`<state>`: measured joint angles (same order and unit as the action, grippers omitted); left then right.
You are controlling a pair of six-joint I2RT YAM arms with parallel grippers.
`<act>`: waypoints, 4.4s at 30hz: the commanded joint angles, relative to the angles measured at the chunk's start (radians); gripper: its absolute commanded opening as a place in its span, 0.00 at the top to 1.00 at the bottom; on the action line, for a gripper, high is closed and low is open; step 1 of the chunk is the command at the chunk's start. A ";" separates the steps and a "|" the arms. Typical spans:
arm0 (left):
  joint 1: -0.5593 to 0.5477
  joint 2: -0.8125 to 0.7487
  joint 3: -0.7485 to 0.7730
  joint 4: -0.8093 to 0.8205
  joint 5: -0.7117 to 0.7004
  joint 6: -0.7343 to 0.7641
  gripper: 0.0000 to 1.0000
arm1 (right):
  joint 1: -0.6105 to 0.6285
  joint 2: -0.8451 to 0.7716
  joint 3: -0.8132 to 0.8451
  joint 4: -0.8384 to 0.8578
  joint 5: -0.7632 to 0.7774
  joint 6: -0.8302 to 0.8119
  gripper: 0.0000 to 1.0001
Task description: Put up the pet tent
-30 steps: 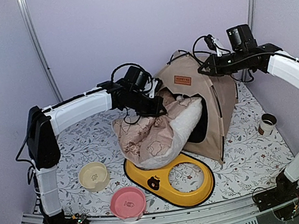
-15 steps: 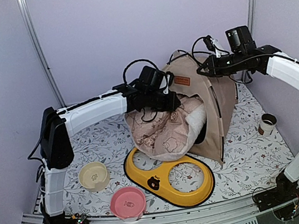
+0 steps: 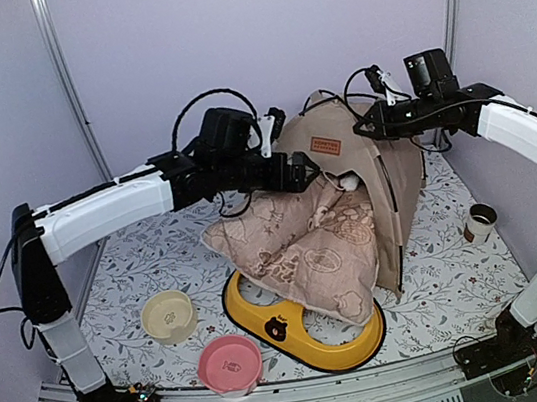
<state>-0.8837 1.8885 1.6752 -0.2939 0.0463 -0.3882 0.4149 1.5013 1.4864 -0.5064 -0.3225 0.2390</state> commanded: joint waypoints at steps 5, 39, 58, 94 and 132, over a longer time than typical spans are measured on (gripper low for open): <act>-0.018 -0.192 -0.140 0.043 -0.014 0.065 0.01 | 0.011 0.020 -0.023 -0.032 0.025 -0.020 1.00; -0.107 -0.322 -0.686 0.163 -0.254 -0.238 0.01 | 0.010 0.027 -0.047 -0.032 0.025 -0.028 1.00; -0.077 0.085 -0.171 0.279 -0.232 -0.007 0.72 | 0.010 0.031 -0.036 -0.035 0.001 -0.032 1.00; -0.233 -0.266 -0.600 0.302 -0.195 0.049 0.27 | 0.010 0.028 -0.044 -0.043 0.021 -0.031 1.00; -0.172 0.273 0.031 0.194 -0.019 0.034 0.26 | 0.016 0.021 -0.051 -0.055 0.016 -0.023 1.00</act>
<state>-1.0534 2.3009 1.8095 -0.1379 0.0410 -0.3420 0.4191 1.5112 1.4700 -0.4721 -0.3145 0.2314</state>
